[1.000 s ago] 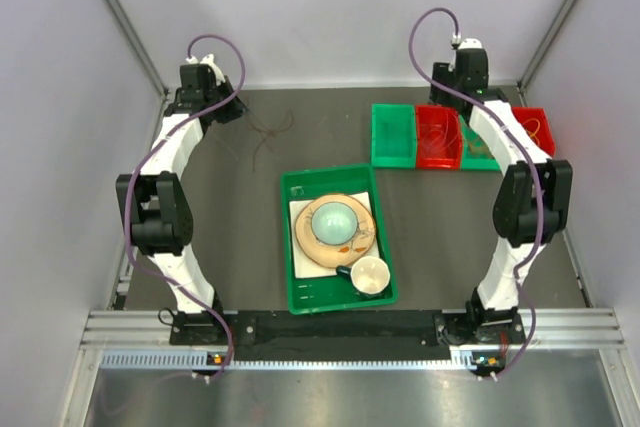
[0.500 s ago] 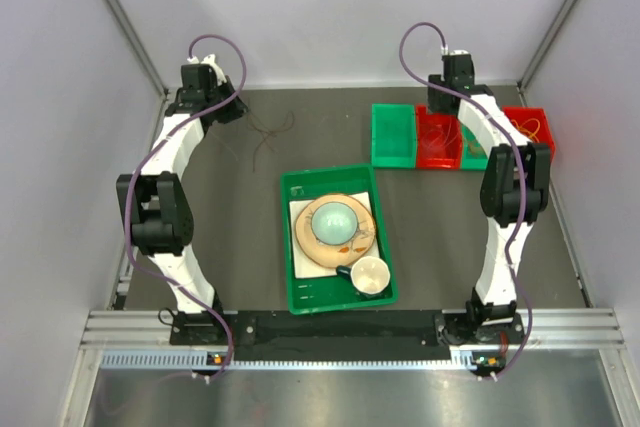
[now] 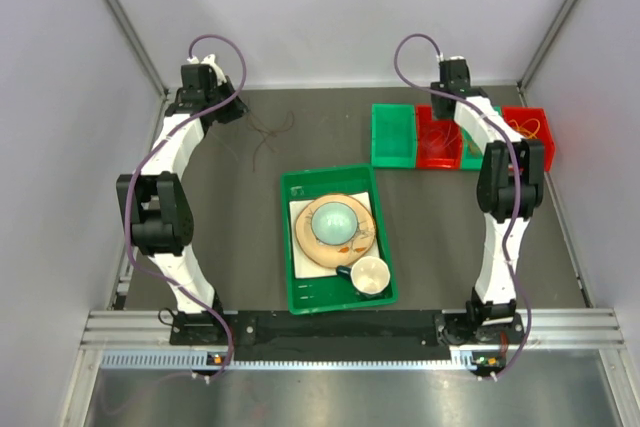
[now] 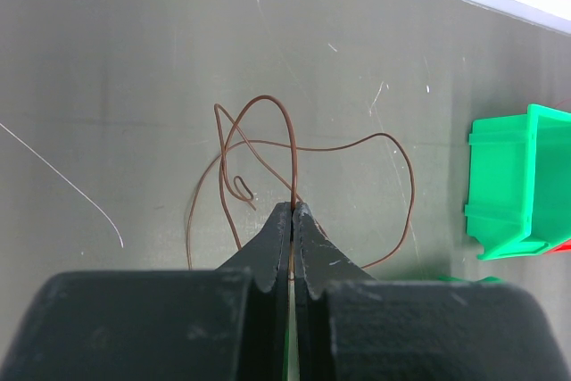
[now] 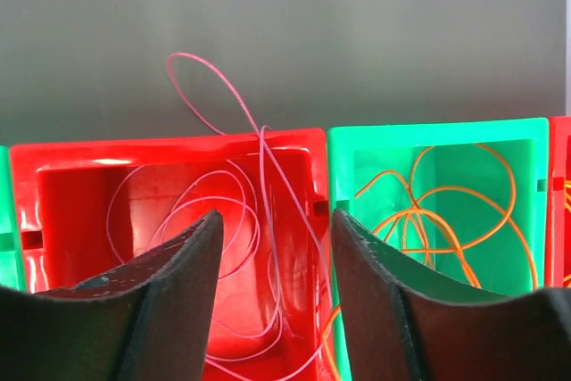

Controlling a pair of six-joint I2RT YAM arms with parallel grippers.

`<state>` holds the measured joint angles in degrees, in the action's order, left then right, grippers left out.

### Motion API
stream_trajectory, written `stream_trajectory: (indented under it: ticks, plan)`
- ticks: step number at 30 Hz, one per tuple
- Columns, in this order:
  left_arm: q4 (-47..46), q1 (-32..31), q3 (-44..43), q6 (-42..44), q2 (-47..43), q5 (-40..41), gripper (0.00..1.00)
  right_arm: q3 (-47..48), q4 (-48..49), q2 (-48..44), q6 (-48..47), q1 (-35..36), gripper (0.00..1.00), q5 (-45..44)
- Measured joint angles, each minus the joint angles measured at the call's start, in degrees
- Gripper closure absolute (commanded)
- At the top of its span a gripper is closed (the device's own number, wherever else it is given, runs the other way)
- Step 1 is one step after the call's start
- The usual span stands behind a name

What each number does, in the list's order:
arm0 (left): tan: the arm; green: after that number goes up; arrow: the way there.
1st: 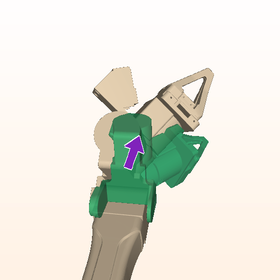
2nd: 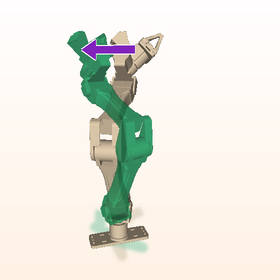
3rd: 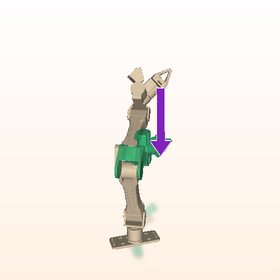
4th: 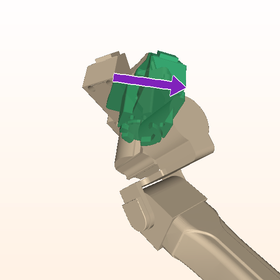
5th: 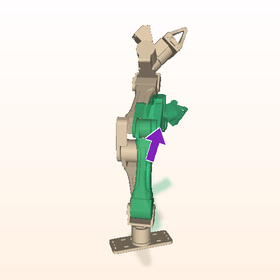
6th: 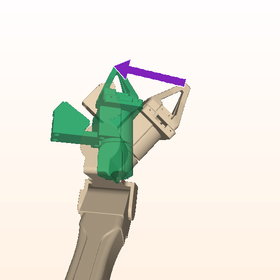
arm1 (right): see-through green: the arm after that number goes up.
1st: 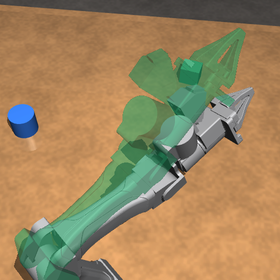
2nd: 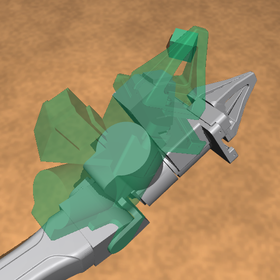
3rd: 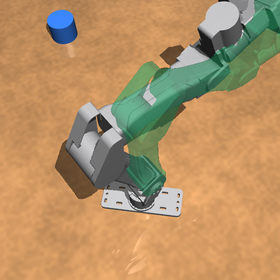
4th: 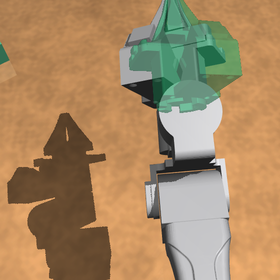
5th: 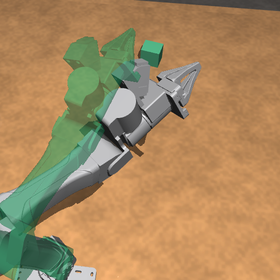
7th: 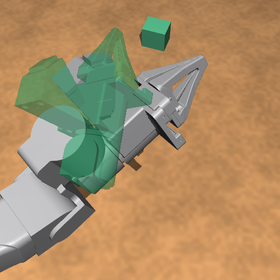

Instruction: Untangle the cables

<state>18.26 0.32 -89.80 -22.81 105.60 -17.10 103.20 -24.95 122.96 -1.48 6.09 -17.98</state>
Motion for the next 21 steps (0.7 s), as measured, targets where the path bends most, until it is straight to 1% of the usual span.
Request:
stream_trajectory:
  ticks: [1,3,4,6,9,10,12,13,14,21]
  plan:
    - [0.00,0.00,0.00,0.02,0.00,0.00,1.00,0.00,0.09,0.04,-0.15,0.00,0.55,-0.24]
    - [0.00,0.00,0.00,0.02,0.00,0.00,1.00,0.00,0.09,0.07,-0.66,0.00,0.61,-0.68]
    - [0.00,0.00,0.00,0.02,0.00,0.00,1.00,0.00,0.11,0.07,-0.85,0.00,0.67,-0.85]
    - [0.00,0.00,-0.07,0.02,0.00,0.00,1.00,0.00,0.17,0.07,-0.98,0.00,0.68,-1.27]
    - [0.00,0.00,-0.09,0.02,0.00,0.00,1.00,-0.02,0.85,0.07,-1.11,0.00,0.77,-1.53]
    - [0.00,0.00,-0.09,0.02,0.00,0.00,1.00,-0.02,1.18,0.07,-1.16,0.00,0.84,-1.57]
    - [0.00,0.00,-0.09,0.02,0.00,0.00,1.00,-0.02,1.88,0.07,-1.16,0.00,0.91,-1.73]
    - [0.00,0.00,-0.09,0.02,0.00,0.00,1.00,-0.02,2.19,0.07,-1.36,0.00,0.98,-1.77]
    - [0.00,0.00,-0.09,0.02,0.00,0.00,1.00,-0.02,2.40,0.07,-1.44,0.00,1.00,-1.79]
    - [0.00,0.00,-0.09,0.02,0.00,0.02,1.00,-0.02,2.73,0.07,-1.55,0.00,1.00,-1.75]
